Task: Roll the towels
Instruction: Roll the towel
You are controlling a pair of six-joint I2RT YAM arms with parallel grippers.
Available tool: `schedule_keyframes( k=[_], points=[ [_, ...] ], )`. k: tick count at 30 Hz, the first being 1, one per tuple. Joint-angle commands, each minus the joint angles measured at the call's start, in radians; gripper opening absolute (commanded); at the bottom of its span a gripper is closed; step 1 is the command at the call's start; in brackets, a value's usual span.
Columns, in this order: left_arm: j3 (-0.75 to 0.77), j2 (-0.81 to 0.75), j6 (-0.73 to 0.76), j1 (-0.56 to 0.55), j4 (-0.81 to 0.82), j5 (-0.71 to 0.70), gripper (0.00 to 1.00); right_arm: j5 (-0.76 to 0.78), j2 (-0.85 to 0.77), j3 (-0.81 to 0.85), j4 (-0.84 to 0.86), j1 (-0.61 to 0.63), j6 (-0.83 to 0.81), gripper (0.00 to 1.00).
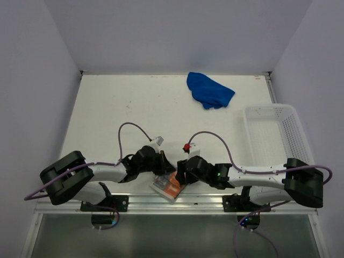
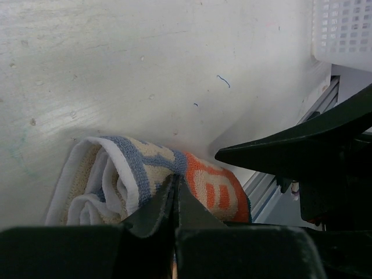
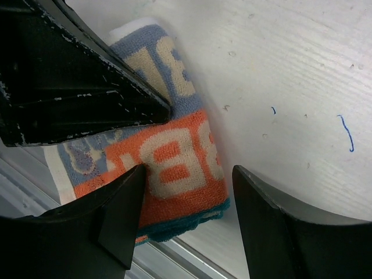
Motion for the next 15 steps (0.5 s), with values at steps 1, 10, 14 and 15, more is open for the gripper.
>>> schedule_keyframes(
  k=[1,10,14,15],
  points=[
    [-0.027,0.013,0.017,-0.015,-0.072,-0.035,0.0,-0.075,0.009,-0.023,0.052,-0.006,0.036,0.65],
    [0.008,-0.011,0.043,-0.015,-0.127,-0.064,0.0,-0.155,0.056,-0.035,0.127,-0.009,0.033,0.32],
    [0.08,-0.036,0.089,0.001,-0.21,-0.093,0.0,-0.143,0.044,-0.038,0.147,-0.009,0.036,0.15],
    [0.093,-0.04,0.109,0.008,-0.224,-0.094,0.0,-0.135,0.045,-0.032,0.132,-0.009,0.027,0.1]
  ],
)
